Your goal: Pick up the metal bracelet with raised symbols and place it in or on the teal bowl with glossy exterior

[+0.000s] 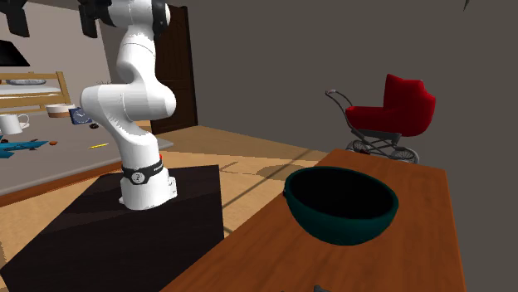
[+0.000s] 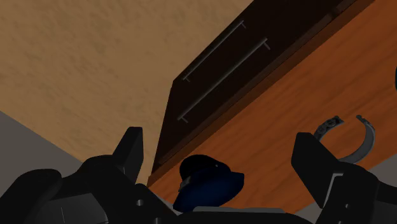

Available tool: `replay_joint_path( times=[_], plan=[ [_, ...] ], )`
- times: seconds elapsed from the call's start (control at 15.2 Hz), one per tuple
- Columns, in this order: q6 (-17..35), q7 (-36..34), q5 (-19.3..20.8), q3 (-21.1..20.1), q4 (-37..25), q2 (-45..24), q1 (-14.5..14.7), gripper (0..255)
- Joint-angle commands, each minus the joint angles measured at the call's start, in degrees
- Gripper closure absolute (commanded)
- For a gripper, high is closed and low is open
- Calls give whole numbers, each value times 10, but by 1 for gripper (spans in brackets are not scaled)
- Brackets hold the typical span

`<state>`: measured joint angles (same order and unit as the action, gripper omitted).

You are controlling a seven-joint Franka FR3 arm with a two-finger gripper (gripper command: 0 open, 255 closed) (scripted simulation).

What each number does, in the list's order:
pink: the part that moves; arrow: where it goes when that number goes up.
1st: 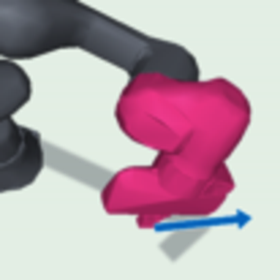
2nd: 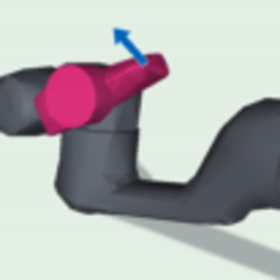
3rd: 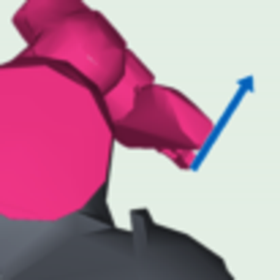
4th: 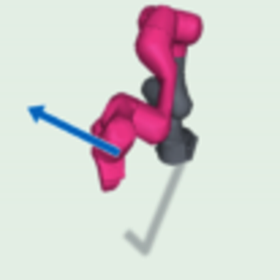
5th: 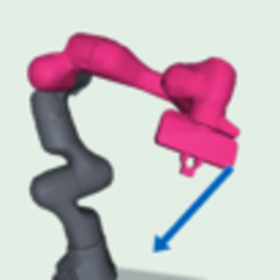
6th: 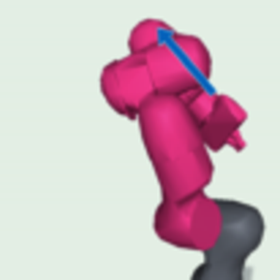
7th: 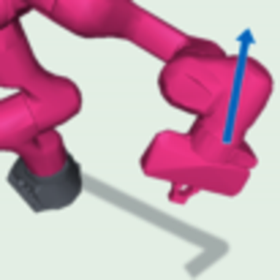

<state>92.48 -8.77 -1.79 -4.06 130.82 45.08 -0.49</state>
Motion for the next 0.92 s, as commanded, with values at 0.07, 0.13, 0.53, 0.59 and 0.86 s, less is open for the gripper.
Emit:
replay_joint_path(
  times=[0.07, 0.13, 0.53, 0.59, 0.86],
  plan=[
    [15, -10, -4, -9, 7, -9, 1, 0],
    [31, -21, -8, -18, 13, -19, 2, 0],
    [122, -83, -25, -74, 33, -93, 7, 0],
    [138, -94, -27, -83, 33, -108, 7, 0],
    [196, -138, -27, -120, 28, -174, 6, 0]
  ],
)
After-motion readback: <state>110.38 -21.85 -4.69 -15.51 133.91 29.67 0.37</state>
